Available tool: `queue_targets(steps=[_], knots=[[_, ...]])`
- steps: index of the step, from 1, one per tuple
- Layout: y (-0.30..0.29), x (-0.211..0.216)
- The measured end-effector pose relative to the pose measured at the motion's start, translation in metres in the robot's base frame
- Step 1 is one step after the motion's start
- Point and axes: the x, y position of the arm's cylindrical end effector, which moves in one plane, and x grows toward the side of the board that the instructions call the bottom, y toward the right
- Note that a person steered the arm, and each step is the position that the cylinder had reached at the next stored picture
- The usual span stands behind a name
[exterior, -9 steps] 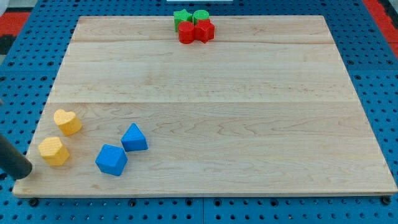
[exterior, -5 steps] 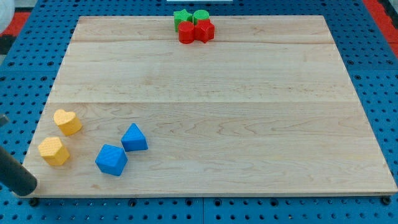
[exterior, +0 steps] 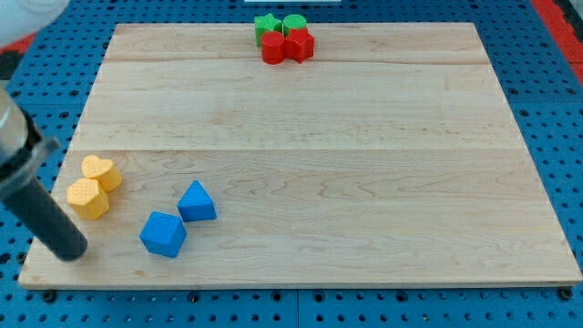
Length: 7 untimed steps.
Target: Move the yellow blocks left to the blue blocks
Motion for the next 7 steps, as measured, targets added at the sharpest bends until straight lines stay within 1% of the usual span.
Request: queue_targets(steps=[1, 2, 4, 5, 6, 7], knots=[[0.031, 0.019], [0.063, 0.014], [0.072, -0.040], [0.076, -0.042], [0.112, -0.010], [0.170, -0.005]])
